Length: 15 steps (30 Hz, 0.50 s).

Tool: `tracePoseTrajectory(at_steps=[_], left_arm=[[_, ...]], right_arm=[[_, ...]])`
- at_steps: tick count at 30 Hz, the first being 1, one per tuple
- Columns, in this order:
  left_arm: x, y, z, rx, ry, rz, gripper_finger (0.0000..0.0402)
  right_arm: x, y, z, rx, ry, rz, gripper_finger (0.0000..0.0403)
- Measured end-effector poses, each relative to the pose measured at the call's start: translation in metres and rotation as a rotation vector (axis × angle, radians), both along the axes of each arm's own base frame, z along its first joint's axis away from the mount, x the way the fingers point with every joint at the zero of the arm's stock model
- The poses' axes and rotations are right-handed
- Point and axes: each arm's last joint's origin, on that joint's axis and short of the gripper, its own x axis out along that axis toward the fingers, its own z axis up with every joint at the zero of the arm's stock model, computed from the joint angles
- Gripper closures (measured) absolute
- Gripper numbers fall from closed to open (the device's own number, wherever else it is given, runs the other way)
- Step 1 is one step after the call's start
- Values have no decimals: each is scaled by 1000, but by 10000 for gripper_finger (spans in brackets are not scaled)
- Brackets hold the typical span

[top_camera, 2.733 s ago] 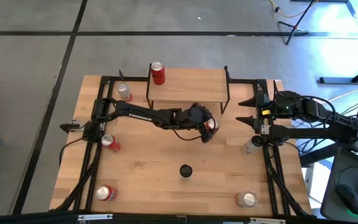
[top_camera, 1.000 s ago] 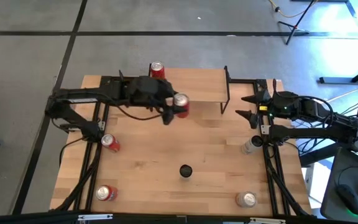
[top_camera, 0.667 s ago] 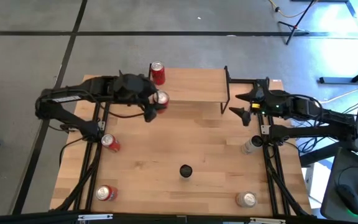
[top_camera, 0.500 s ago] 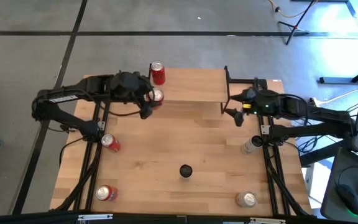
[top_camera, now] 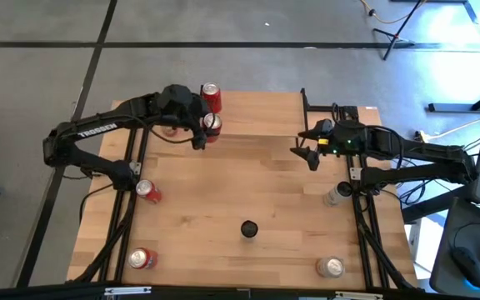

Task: Place canned beverage on shelf
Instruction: Put the red and black soda can on the shelf aligned with the other red and black soda can

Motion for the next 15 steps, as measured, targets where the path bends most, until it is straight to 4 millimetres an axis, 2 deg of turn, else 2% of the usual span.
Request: tracePoseTrajectory(at_steps=[9, 15], left_arm=[[-5, 21, -20, -15, -18, 28, 135], [-11, 35, -26, 7, -26, 76, 135]], right_arm=[[0, 0, 0, 1, 0, -2, 68], [0, 0, 0, -4, 0, -11, 68]])
